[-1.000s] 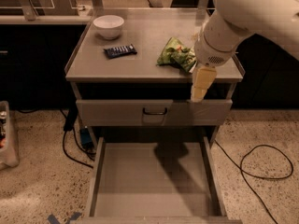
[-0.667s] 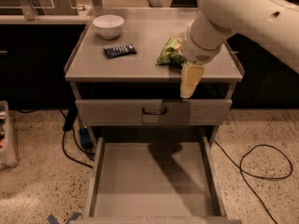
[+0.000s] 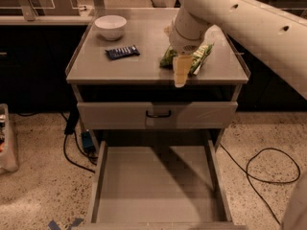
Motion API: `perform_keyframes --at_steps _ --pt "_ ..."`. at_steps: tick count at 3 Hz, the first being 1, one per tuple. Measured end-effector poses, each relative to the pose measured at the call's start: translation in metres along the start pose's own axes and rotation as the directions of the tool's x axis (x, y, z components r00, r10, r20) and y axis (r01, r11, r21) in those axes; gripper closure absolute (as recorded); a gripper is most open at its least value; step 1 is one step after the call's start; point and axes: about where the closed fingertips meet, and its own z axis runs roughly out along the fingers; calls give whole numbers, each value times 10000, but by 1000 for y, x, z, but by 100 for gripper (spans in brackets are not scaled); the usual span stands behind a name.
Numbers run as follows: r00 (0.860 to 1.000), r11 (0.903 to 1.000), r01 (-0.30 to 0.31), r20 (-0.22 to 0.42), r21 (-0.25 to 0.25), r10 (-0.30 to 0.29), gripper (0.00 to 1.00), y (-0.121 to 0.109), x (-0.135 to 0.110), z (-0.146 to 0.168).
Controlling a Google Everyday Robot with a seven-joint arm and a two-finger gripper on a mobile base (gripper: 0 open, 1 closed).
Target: Place green jalapeno chip bag into middle drawer
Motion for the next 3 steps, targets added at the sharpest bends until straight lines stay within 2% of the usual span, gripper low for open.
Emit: perform_keyframes --at_steps 1,2,3 --pt "9977 9988 -59 -677 -494 26 0 -13 24 22" --pt "9658 9923 -907 -2504 -842 671 0 -23 86 33" --pt "9350 9845 -1456 -3388 -977 1046 0 -26 118 37"
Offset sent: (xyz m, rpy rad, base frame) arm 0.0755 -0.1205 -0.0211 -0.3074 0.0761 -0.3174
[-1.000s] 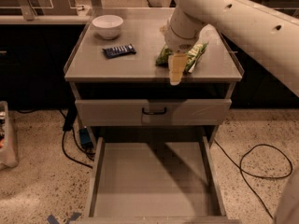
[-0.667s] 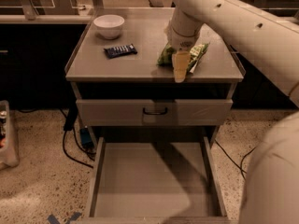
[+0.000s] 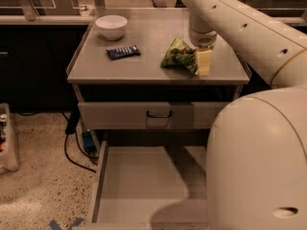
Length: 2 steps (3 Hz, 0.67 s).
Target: Place green jalapeno chip bag into middle drawer
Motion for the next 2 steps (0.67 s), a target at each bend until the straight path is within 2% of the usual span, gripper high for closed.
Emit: perform_keyframes --at_steps 2 --pt "10000 10000 -33 -32 -2 33 41 0 2 0"
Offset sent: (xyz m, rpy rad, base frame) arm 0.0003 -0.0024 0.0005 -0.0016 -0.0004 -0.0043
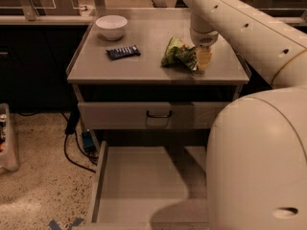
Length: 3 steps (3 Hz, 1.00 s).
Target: Place green jalapeno chip bag into middle drawer
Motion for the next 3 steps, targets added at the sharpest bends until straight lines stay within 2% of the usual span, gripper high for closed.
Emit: perform_keyframes --at_steps 2,3 --pt "10000 10000 0 0 -1 0 89 0 0 0" --pt "10000 10000 1 0 -1 -1 100 0 0 0"
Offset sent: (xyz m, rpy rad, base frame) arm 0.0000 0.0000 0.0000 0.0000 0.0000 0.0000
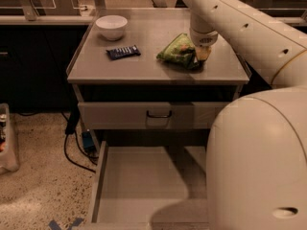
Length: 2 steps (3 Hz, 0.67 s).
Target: Place green jalapeno chip bag into middle drawer
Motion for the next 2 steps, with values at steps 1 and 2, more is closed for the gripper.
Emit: perform_keyframes --at_steps 1,2 --pt "10000 10000 2 -2 4 -2 100 0 0 0" --pt "9999 9998 67 -76 170 -66 100 -3 3 -13"
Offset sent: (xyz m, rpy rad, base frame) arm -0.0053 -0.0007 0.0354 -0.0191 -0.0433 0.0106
